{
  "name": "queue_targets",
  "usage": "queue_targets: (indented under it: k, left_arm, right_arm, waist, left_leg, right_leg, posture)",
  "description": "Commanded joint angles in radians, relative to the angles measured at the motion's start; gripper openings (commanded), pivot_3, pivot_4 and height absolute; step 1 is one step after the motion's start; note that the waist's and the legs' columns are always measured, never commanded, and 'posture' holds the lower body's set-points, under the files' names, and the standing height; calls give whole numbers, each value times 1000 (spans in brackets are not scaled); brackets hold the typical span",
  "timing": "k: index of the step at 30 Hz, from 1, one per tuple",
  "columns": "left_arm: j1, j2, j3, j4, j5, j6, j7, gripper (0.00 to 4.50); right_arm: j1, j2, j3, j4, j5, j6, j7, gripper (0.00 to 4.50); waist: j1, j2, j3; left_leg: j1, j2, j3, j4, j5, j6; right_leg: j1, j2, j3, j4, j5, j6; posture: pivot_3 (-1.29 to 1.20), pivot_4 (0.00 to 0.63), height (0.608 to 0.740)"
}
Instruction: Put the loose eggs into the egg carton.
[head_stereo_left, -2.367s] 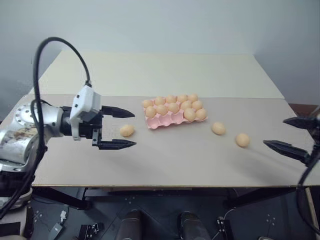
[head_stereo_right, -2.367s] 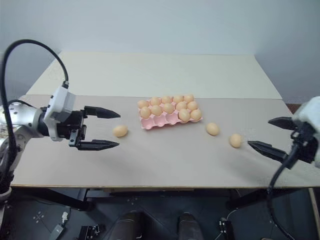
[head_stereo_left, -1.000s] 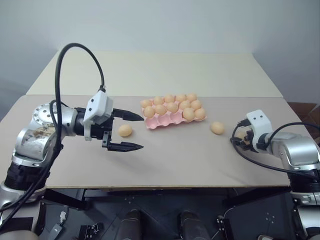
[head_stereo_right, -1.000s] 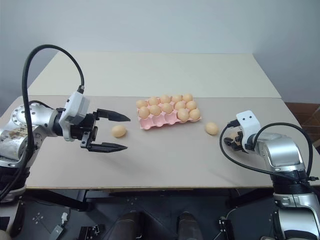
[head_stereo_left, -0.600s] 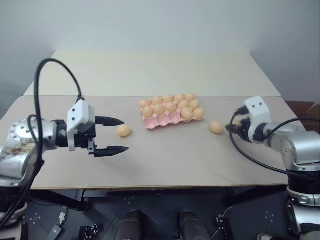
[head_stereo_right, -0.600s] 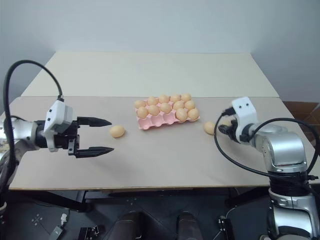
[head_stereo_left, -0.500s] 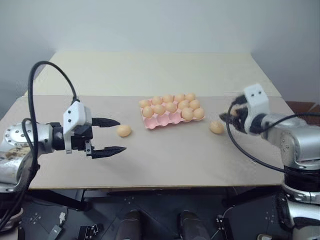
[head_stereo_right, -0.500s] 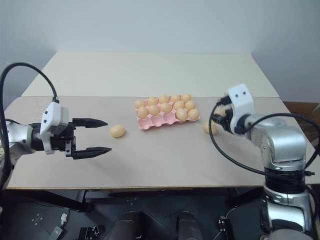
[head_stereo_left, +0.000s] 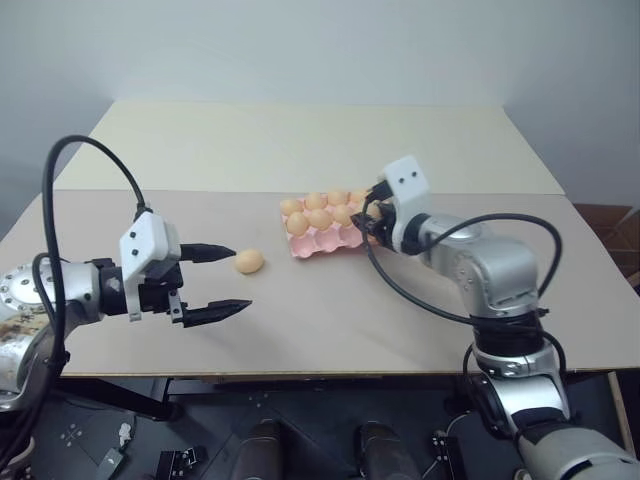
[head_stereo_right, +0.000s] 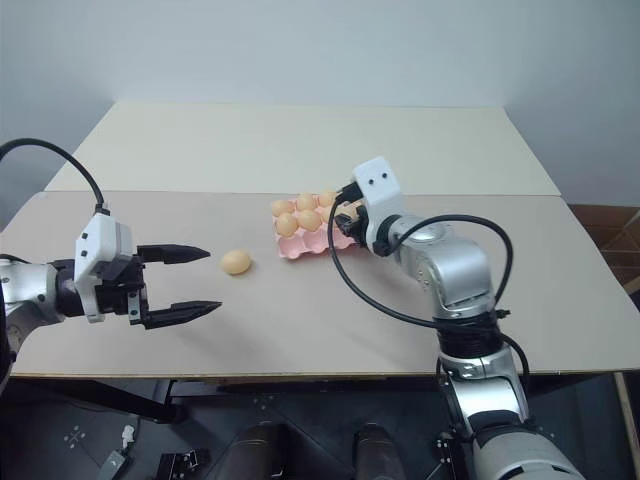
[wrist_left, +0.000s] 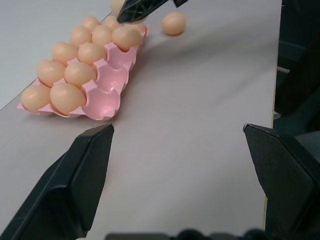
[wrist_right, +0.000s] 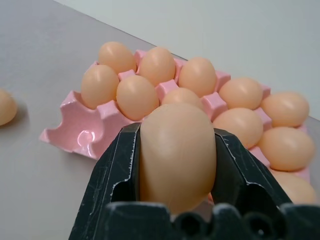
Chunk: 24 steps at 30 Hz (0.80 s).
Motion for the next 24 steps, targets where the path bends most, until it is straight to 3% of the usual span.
queue_targets:
  k: [1,18,19,24]
  left_arm:
    - [-2,20,31,-31,-13,-1,12,4500]
    - [-5,29,33,-33,-21,-3,18,4500]
    - [-6,29,33,-32,-21,-4,17,4500]
    - [-6,29,32,-31,-21,-4,17,4500]
  right_arm:
    - [-43,29,17,66,-37,-98,-7,1638]
    - [-61,85,67,251,-120,-227,31,1638]
    - [-60,86,68,254,-124,-232,35,2366]
    - [-55,89,66,272,-140,-250,39,4085]
  waist:
    - [0,0,0]
    - [-3,0,0]
    - [-3,0,0]
    - [-4,0,0]
  left_leg:
    - [0,0,0,0,0,0]
    - [0,0,0,-1,0,0]
    - [0,0,0,-1,0,0]
    - [0,0,0,-1,0,0]
  right_leg:
    - [0,0,0,0,0,0]
    - [-1,0,0,0,0,0]
    - [-1,0,0,0,0,0]
    - [-1,0,0,0,0,0]
  posture:
    - [0,150,740]
    - [0,150,740]
    - [0,150,740]
    - [0,150,740]
